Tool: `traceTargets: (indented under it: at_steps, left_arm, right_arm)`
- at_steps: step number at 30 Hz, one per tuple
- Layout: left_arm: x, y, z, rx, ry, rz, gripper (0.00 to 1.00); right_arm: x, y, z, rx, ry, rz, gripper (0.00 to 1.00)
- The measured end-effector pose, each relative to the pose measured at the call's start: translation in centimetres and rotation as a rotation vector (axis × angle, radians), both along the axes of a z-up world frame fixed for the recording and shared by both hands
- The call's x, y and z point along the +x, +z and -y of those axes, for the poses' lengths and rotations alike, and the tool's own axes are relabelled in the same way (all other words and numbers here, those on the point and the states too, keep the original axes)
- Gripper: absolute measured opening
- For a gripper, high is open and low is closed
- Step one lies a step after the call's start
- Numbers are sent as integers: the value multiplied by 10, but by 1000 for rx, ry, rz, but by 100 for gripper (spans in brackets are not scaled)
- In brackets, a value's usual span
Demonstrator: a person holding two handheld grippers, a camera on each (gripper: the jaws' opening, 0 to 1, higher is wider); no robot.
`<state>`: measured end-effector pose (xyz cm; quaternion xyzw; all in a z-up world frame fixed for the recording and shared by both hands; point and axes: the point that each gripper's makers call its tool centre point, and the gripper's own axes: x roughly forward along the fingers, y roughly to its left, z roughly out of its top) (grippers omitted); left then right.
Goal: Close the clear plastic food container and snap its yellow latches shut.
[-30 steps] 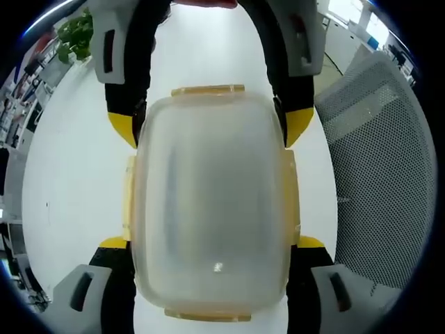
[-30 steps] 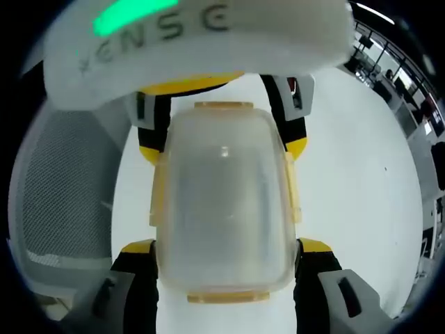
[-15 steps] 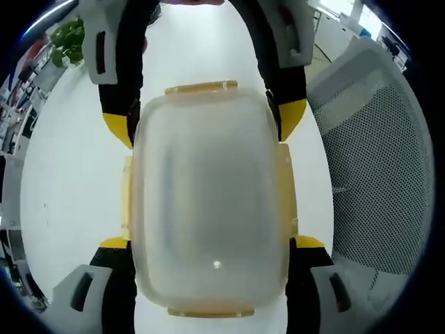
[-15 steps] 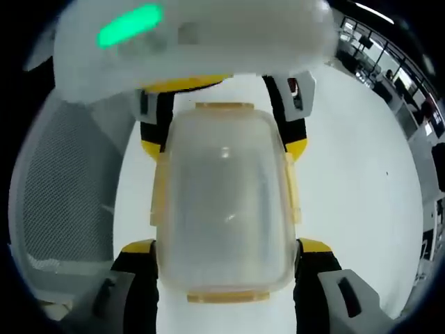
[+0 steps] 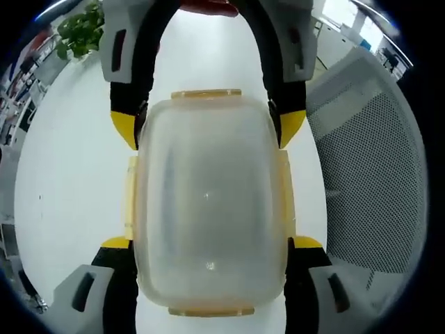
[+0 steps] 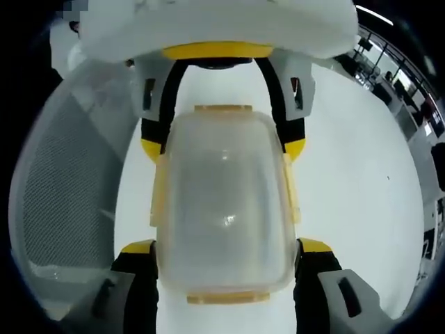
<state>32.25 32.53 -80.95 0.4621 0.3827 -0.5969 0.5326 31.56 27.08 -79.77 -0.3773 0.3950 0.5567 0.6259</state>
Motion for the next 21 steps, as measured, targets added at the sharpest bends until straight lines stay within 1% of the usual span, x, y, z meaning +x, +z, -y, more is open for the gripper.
traceTargets:
  at_steps: [10,21]
  left_arm:
    - [3,0,-9,-5,0,4,88]
    - [5,-1,-24,-9,3,4,88]
  right_arm:
    - [1,-1,-12,-2,-9,0,81]
    - [3,-2,-26,2,-9,0,81]
